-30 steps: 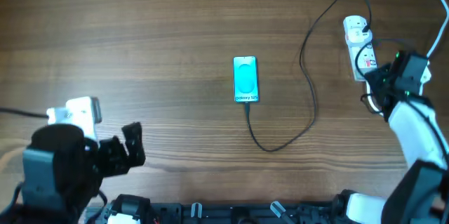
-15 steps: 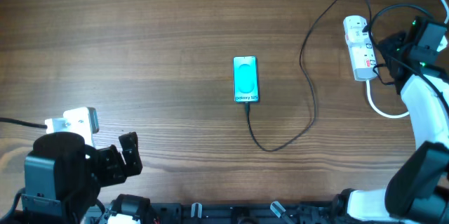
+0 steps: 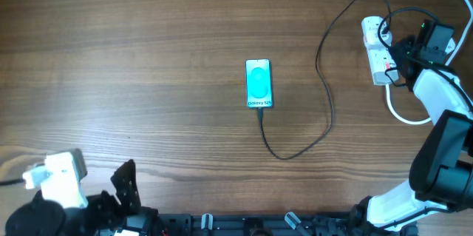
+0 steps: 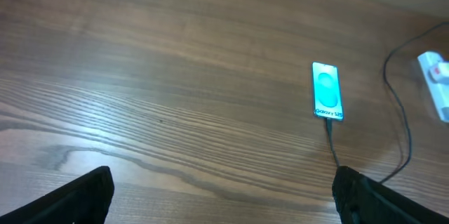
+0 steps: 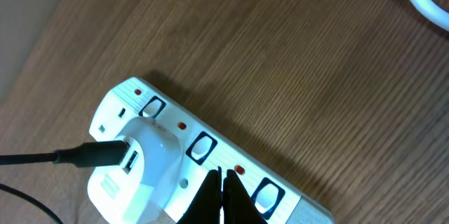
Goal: Plug charger to phone and switch on socket
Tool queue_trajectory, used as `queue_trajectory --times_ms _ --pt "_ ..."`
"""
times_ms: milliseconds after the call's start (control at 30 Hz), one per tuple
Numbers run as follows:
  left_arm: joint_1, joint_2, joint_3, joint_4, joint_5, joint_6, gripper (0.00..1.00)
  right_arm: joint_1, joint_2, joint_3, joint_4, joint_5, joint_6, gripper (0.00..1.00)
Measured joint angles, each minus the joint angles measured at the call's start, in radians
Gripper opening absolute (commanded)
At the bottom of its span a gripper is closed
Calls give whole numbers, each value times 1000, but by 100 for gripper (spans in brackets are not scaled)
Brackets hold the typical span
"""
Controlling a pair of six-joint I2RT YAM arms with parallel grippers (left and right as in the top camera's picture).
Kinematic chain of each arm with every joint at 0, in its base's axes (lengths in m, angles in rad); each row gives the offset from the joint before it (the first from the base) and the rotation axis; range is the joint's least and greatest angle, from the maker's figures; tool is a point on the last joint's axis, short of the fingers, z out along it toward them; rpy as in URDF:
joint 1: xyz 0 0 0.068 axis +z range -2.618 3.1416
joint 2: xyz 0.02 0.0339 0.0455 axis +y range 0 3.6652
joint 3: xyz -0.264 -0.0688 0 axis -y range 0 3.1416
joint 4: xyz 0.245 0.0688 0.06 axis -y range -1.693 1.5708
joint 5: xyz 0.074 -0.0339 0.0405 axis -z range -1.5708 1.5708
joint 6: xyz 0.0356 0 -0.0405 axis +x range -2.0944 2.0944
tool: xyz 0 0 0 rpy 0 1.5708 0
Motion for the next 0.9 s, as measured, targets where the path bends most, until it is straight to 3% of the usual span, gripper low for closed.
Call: queue_trajectory --times_ms 233,900 --pt "0 -84 0 1 0 0 100 21 43 1 69 -1 -16 4" --pt "0 -87 0 3 0 0 100 39 123 1 183 -19 -138 4"
